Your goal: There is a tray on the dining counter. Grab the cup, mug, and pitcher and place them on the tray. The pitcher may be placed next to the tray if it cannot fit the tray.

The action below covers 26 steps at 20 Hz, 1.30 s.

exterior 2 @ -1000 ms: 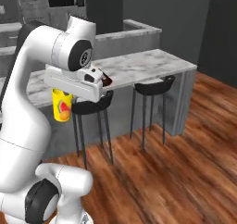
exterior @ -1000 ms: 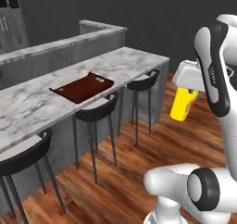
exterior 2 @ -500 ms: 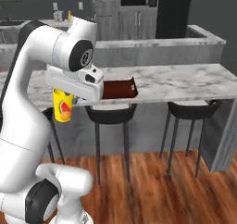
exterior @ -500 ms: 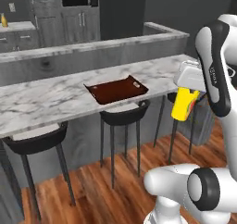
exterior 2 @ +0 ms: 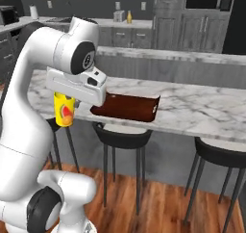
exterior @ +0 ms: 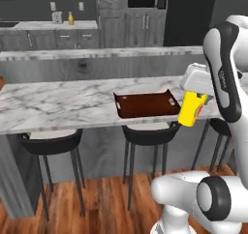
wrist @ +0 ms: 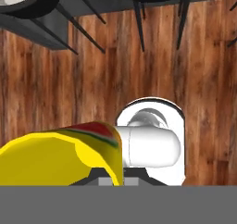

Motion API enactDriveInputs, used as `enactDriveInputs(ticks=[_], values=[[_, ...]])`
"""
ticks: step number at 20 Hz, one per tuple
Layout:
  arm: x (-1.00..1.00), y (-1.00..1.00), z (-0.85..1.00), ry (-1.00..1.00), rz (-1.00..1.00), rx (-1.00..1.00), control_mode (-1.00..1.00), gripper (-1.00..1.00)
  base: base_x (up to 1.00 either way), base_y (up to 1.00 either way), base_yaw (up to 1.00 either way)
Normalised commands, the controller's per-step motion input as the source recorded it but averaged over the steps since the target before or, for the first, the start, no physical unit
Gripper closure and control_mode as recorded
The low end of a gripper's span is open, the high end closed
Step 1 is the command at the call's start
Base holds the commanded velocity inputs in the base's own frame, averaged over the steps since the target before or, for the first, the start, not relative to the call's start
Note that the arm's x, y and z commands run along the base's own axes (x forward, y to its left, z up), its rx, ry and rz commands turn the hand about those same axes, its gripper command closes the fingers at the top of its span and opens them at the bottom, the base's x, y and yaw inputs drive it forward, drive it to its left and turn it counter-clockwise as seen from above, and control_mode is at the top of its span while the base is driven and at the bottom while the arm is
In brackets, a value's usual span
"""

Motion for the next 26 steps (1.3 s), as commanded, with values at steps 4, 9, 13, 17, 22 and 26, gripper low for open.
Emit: enactDriveInputs(ticks=[4, 9, 13, 17, 22, 26], values=[[0.0, 0.0, 0.0, 0.0, 0.0, 0.0, 1.0, 1.0, 0.78, -0.44, 0.26], [0.0, 0.0, 0.0, 0.0, 0.0, 0.0, 1.0, 1.0, 0.69, -0.08, 0.08], [0.0, 0.0, 0.0, 0.0, 0.0, 0.0, 1.0, 1.0, 0.54, 0.0, 0.0], [0.0, 0.0, 0.0, 0.0, 0.0, 0.0, 1.0, 1.0, 0.45, 0.0, -0.05], [0.0, 0.0, 0.0, 0.0, 0.0, 0.0, 1.0, 1.0, 0.46, 0.03, -0.16], [0.0, 0.0, 0.0, 0.0, 0.0, 0.0, 1.0, 1.0, 0.45, 0.07, -0.21]])
